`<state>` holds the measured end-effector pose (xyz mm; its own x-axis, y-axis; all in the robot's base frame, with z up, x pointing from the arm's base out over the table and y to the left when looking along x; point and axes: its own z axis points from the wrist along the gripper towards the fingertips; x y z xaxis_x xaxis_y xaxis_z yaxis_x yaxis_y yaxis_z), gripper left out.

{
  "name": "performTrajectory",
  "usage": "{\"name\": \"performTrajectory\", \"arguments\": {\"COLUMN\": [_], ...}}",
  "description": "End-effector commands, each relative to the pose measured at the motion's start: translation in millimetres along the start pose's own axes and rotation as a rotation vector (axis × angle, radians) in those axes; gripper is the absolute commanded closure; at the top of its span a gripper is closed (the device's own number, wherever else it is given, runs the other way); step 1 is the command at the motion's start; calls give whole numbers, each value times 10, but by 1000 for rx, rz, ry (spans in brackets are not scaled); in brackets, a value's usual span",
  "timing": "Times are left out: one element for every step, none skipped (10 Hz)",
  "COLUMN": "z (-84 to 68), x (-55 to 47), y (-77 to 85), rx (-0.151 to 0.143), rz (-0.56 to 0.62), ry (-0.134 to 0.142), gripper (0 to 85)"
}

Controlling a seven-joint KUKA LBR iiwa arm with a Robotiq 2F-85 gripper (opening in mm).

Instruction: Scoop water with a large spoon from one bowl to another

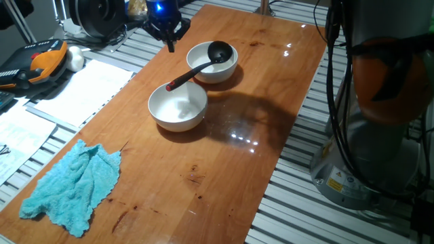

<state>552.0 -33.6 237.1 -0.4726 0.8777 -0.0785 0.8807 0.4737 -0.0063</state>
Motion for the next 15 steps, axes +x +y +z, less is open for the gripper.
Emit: {"name": "performTrajectory", "arguments": {"z": [8, 22, 32, 38, 39, 29, 8, -28, -55, -78, -91, -98, -107, -112, -111], "x": [11, 32, 67, 128, 178, 212, 237, 281, 329, 365, 375, 379, 385, 386, 389], "y": [3, 9, 13, 27, 43, 59, 78, 114, 150, 180, 191, 178, 163, 163, 166], "rx": [-53, -49, -46, -39, -47, -54, -61, -54, -29, -29, -26, -21, -26, -12, -5], "rz": [-704, -746, -792, -841, -857, -884, -920, -957, -996, -1008, -1024, -1039, -1045, -1072, -1089], "ry": [-5, -24, -39, -60, -51, -27, 3, 32, 26, 40, 40, 33, 28, 9, 5], "gripper": [850, 850, 850, 850, 850, 850, 850, 850, 850, 850, 850, 850, 850, 850, 850]}}
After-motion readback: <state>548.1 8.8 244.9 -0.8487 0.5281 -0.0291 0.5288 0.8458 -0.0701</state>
